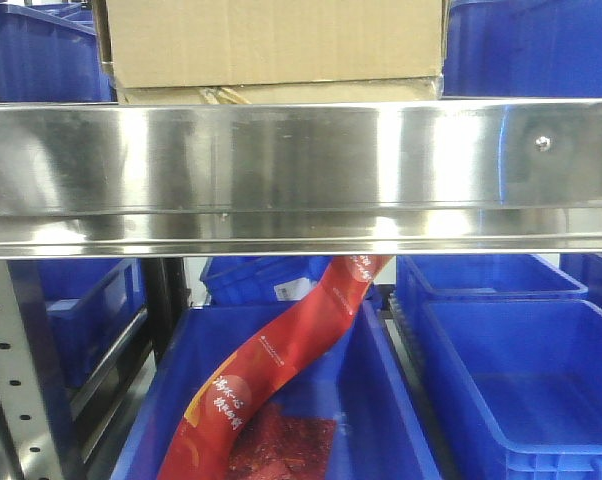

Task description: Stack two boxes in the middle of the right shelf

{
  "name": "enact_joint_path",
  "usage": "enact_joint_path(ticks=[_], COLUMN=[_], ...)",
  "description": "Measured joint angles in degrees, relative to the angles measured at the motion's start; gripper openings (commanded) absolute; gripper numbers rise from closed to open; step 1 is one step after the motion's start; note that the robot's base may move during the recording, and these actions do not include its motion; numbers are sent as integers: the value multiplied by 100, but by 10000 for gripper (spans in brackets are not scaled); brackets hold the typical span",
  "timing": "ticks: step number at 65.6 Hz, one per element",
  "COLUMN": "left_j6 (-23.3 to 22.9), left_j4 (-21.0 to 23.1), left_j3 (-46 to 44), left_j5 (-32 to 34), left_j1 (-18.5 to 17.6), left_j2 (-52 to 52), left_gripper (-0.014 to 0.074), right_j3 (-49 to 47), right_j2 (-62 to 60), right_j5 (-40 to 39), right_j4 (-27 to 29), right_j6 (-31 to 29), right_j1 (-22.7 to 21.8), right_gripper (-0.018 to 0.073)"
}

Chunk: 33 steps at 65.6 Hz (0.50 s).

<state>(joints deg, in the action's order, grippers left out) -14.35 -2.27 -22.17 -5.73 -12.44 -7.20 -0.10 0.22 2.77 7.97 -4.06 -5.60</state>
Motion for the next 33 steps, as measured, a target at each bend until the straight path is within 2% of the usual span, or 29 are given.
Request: enact_joint_path(ticks=[33], left_j6=[0], left_j4=[0], left_j3=[0], left_j5=[0], left_j1=[0], left_j2=[0], left_gripper=[-91], right_j3=[0], right_j2=[0], right_j5=[44], right_j4=[-39], right_j6=[0], right_j1=[0], right_gripper=[-162])
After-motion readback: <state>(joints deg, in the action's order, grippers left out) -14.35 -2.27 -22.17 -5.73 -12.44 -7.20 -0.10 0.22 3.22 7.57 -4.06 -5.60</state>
